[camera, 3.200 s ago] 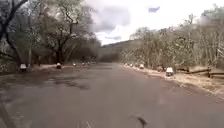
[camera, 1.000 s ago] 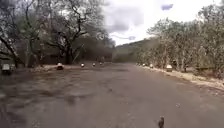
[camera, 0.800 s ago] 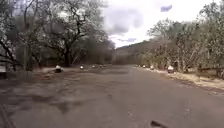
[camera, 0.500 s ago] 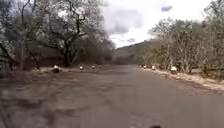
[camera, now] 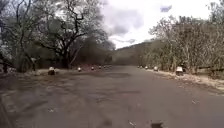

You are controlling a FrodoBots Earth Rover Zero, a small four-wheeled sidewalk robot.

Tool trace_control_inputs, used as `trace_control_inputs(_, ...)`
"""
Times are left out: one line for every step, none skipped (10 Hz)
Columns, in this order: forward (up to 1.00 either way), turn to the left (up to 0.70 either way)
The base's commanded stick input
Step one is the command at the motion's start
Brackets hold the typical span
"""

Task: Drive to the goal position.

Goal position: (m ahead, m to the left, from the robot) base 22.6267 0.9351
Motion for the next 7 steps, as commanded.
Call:
trace_control_inputs(1.00,0.00)
trace_control_inputs(1.00,0.00)
trace_control_inputs(1.00,-0.01)
trace_control_inputs(1.00,-0.03)
trace_control_inputs(1.00,-0.24)
trace_control_inputs(1.00,-0.13)
trace_control_inputs(1.00,-0.02)
